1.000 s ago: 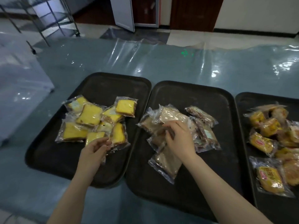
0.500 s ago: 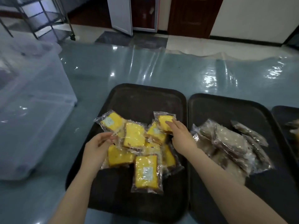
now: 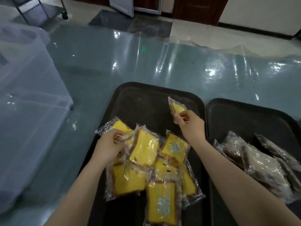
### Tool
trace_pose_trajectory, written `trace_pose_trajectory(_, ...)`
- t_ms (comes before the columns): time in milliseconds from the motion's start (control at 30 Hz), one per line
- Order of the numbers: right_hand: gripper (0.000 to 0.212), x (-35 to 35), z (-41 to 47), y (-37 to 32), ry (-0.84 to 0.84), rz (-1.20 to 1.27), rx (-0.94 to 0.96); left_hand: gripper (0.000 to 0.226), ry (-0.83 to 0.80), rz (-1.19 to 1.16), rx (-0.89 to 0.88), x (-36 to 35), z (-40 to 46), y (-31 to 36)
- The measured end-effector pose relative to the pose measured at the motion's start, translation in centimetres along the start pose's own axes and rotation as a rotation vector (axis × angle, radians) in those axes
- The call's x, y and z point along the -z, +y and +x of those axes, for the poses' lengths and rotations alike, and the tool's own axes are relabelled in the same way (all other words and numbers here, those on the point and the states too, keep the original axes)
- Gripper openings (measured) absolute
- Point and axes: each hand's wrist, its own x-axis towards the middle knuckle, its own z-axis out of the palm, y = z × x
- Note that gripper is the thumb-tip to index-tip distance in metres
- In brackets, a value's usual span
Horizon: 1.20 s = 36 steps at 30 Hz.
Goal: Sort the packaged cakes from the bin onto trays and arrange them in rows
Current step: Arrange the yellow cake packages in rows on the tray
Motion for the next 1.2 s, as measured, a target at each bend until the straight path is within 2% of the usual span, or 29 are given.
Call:
trace_pose_trajectory(100,0.032,-1.4,1.9,-0.1,-0.143,0.044,0.079,0.030,0.107,-0.019,-0.060,0.0,2.9,0.9)
trace_pose_trajectory(300,0.041,-3.7,4.6,1.3,-0.304,-0.345,0.274,0.031,0.219,-0.078,-0.128,-0.2,8.6,2.7)
trace_pose_trajectory(500,0.041,-4.0,5.8,2.6,-0.132,-0.419,0.143,0.038,0.285,-0.142,-0.157,-0.6,12.9,3.8)
trace_pose_trajectory(633,0.040,-4.3,6.1,2.2,-0.101,-0.406,0.133,0.030,0.391,-0.114,-0.175,-0.5,14.8,5.2)
trace_pose_trajectory(767,0.035,-4.1,6.1,1.7,-0.056,-0.384,0.112,0.037,0.509,-0.138,-0.308,-0.3,15.1,6.4)
trace_pose_trajectory(867,0.039,-4.2,6.0,1.7,-0.087,-0.396,0.115,0.049,0.462,-0.153,-0.447,0.1,15.2,6.9)
trace_pose_trajectory(933,0.043,-4.2,5.8,1.9,-0.119,-0.399,0.124,0.057,0.385,-0.068,-0.482,0.0,14.7,6.4)
trace_pose_trajectory(1000,0.045,-4.0,5.7,2.1,-0.141,-0.388,0.140,0.058,0.246,0.106,-0.472,-0.3,14.0,4.7)
trace_pose_trajectory(1067,0.046,-3.6,5.8,2.3,-0.166,-0.375,0.154,0.058,0.076,0.358,-0.373,-0.6,13.0,2.7)
trace_pose_trajectory(1100,0.046,-3.5,5.8,2.4,-0.175,-0.373,0.160,0.058,0.043,0.460,-0.325,-0.7,12.4,2.0)
trace_pose_trajectory(1200,0.047,-3.5,5.8,2.5,-0.173,-0.381,0.172,0.053,0.152,0.519,-0.398,-1.5,11.0,1.7)
